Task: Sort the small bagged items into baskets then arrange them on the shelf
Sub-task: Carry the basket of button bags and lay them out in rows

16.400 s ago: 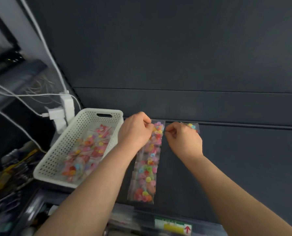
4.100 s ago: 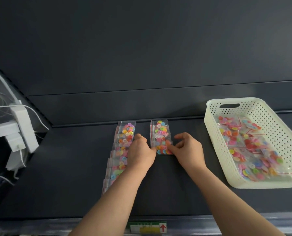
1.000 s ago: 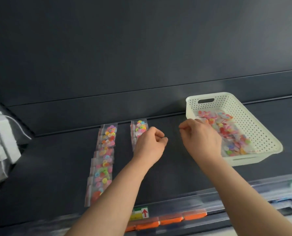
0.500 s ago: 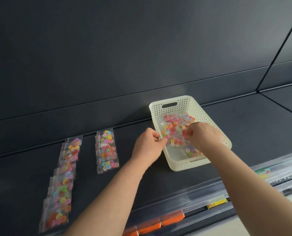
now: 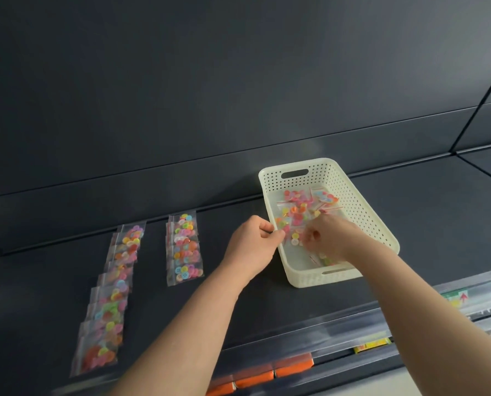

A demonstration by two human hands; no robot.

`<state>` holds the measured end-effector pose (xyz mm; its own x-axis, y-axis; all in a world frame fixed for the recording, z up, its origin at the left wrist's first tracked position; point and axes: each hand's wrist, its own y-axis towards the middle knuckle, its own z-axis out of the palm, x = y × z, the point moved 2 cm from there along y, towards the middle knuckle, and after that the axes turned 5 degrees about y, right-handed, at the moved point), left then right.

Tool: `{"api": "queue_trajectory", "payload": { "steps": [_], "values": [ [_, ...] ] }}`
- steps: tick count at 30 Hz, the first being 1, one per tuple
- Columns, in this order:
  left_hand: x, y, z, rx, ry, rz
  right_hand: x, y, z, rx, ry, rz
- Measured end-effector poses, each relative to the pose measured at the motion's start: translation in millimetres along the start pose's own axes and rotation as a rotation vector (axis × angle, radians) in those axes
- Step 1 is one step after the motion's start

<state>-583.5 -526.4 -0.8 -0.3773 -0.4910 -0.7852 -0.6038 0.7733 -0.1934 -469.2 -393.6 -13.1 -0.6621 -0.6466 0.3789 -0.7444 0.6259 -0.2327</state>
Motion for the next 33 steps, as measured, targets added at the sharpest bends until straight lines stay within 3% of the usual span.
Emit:
{"api": "queue_trajectory", "payload": {
  "steps": [4,9,13,16,23,26,30,33],
  "values": [
    [2,-4,-3,0.008,-0.054,0.01,5,-3,-16,-0.22,0.264,-0.082],
    [4,-8,-7,-0.003,-0.061,0.015,-1,1,-15,-0.308,0.105,0.107],
    [7,-12,-10,0.007,-0.059,0.008,-5,9,-3,-0.218,-0.078,0.376],
    [10,-13,-13,0.0,-0.061,-0.004,-5,11,6,-0.185,-0.061,0.345],
    [13,-16,-19,-0.036,-0.082,-0.006,8,-9,-18,-0.384,0.651,0.232],
    [11,-18,-24,-0.076,-0.148,-0.004,27,-22,-22,-0.343,1.007,0.155],
    [13,-26,-37,-0.078,-0.355,-0.021,59,-32,-19,-0.216,1.082,0.007],
    [26,-33,-52,-0.139,-0.375,-0.033,80,-33,-9,-0.133,1.156,-0.036]
  ]
}}
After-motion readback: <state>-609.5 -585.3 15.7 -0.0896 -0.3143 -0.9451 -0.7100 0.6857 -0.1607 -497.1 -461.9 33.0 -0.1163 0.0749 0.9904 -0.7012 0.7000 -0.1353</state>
